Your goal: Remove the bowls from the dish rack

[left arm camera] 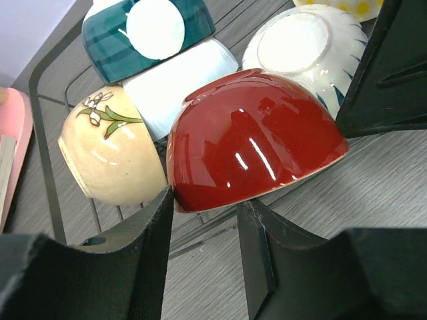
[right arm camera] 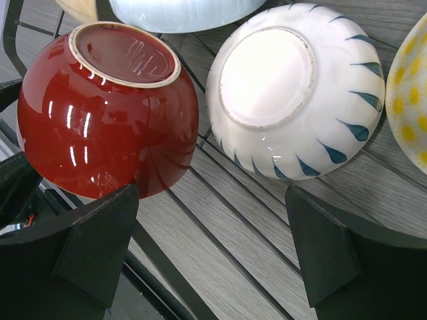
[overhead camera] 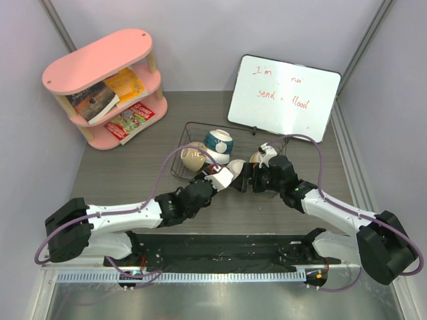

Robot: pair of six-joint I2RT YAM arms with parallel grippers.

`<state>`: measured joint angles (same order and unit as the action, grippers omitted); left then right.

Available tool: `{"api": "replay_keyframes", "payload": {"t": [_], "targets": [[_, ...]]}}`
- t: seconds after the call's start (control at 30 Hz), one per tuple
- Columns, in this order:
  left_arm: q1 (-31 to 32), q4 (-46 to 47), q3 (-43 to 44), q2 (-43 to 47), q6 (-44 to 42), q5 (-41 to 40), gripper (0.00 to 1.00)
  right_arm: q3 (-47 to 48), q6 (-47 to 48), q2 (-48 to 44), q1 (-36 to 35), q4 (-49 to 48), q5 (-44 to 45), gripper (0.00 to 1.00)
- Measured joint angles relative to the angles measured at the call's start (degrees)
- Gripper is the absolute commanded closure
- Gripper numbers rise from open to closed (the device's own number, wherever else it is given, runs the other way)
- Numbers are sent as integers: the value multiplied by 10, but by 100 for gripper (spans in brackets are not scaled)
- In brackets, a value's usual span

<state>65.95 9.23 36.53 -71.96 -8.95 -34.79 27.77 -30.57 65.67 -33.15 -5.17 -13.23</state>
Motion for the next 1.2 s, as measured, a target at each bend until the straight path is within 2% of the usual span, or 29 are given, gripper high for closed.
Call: {"api": "replay_keyframes", "payload": {"t": [0.23,0.37,0.8,0.87,1.0,1.2], "targets": [[-5,26,-15,3,0,12,59,-2,0,1,0,-4,-3,2],[-5,83,-41,1,-13,2,67,-5,0,0,0,-9,-4,2],[-4,190,-42,-82,-51,-81,94,-11,-4,1,2,-30,-3,2],[-4,192,-42,-82,-50,-82,100,-12,-4,1,2,-32,-3,2],[-6,180,-42,-74,-44,-76,100,-14,-3,2,2,-36,-4,2],[-11,107,-38,-25,-9,-42,100,-14,-7,8,3,-41,-4,2]]}}
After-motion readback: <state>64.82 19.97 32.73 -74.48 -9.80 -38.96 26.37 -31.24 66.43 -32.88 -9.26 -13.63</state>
